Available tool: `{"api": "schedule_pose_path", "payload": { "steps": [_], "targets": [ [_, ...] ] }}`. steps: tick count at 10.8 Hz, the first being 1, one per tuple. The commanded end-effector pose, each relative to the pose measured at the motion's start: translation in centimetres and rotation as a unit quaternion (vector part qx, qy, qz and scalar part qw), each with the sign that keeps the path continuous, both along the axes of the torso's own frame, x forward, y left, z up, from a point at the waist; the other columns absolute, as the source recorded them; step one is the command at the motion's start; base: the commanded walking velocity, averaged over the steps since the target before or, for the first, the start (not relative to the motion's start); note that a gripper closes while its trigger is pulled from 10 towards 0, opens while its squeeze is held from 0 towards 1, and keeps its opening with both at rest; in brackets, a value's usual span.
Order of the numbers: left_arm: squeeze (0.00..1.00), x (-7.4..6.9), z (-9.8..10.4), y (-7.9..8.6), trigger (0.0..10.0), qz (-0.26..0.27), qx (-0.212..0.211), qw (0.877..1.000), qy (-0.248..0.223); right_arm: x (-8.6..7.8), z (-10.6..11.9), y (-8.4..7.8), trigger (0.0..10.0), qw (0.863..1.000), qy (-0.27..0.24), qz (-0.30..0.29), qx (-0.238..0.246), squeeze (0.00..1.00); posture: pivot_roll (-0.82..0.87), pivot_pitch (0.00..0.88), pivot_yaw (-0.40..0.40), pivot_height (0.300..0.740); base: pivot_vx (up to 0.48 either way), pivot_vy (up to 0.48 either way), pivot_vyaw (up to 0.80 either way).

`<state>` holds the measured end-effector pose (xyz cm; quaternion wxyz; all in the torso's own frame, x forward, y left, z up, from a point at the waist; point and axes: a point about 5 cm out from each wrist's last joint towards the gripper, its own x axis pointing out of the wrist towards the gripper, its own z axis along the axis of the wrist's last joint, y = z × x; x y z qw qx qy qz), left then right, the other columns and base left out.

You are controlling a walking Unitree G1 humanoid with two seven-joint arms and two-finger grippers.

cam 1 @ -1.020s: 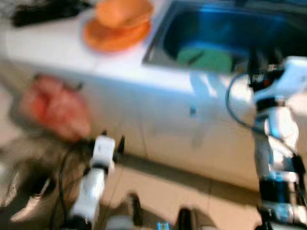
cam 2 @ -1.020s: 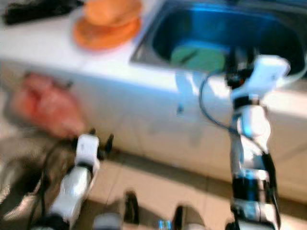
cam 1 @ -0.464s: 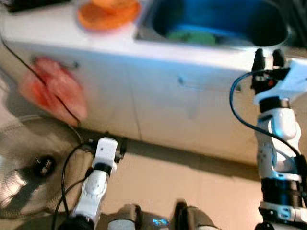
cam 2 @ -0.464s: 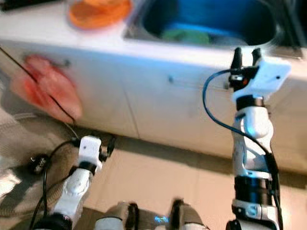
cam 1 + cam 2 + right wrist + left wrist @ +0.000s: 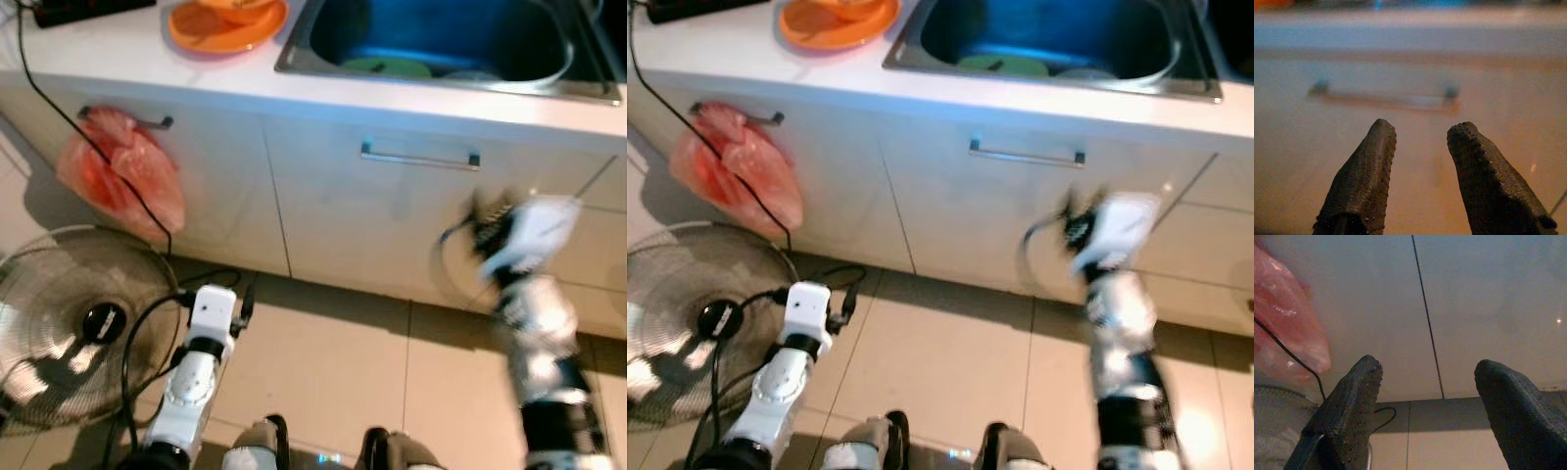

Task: Kitchen organization

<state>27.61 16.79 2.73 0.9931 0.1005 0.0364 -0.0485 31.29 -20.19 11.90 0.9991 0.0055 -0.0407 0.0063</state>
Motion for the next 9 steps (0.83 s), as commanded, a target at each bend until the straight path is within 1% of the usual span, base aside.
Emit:
{"api": "schedule_pose_path", "payload": {
  "steps": [1, 2, 3, 4, 5, 6, 7, 8, 9],
  "targets": [
    [0.0, -0.5, -0.8, 0.4, 10.0, 0.01, 0.0, 1.0, 0.022, -0.7, -2.2, 0.0, 10.0, 0.999, 0.038, 0.004, -0.006, 0.0, 0.08, 0.215, 0.06, 0.74, 0.0, 0.0, 0.0],
    [0.0, -0.7, -1.2, 0.6, 10.0, 0.019, -0.008, 0.999, 0.033, -1.7, -5.9, 0.1, 10.0, 0.994, 0.109, 0.004, 0.003, 0.0, 0.08, 0.214, 0.061, 0.74, 0.0, 0.0, 0.0],
    [0.0, -0.9, -1.9, 0.7, 10.0, 0.025, -0.013, 0.998, 0.054, -3.0, -9.3, 0.4, 10.0, 0.984, 0.18, 0.016, -0.001, 0.0, 0.08, 0.21, 0.061, 0.74, 0.0, 0.0, 0.0],
    [0.0, -1.3, -2.8, 0.9, 10.0, 0.027, -0.014, 0.996, 0.081, -4.6, -12.3, 0.8, 10.0, 0.968, 0.248, 0.028, -0.002, 0.0, 0.08, 0.207, 0.061, 0.74, 0.0, 0.0, 0.0],
    [0.0, -1.7, -3.6, 1.5, 10.0, 0.045, -0.027, 0.992, 0.111, -5.9, -14.0, 0.9, 10.0, 0.957, 0.289, 0.027, 0.008, 0.0, 0.08, 0.204, 0.063, 0.74, 0.0, 0.0, 0.0],
    [0.0, -2.0, -4.1, 1.9, 10.0, 0.058, -0.035, 0.989, 0.128, -6.5, -14.7, 0.9, 10.0, 0.95, 0.31, 0.021, 0.01, 0.0, 0.08, 0.201, 0.065, 0.74, 0.0, 0.0, 0.0],
    [0.0, -3.4, -5.8, 2.6, 10.0, 0.089, -0.052, 0.977, 0.186, -8.6, -16.8, 1.3, 10.0, 0.93, 0.366, 0.023, 0.004, 0.0, 0.08, 0.194, 0.07, 0.74, 0.0, 0.0, 0.0],
    [0.0, -4.6, -7.1, 3.0, 10.0, 0.107, -0.054, 0.966, 0.228, -9.8, -17.8, 1.5, 10.0, 0.92, 0.393, 0.018, 0.009, 0.0, 0.08, 0.191, 0.071, 0.74, 0.0, 0.0, 0.0],
    [0.0, -5.4, -7.8, 3.1, 10.0, 0.116, -0.053, 0.958, 0.256, -10.4, -18.4, 1.7, 10.0, 0.913, 0.407, 0.013, 0.011, 0.0, 0.08, 0.187, 0.073, 0.74, 0.0, 0.0, 0.0]
  ]
}}
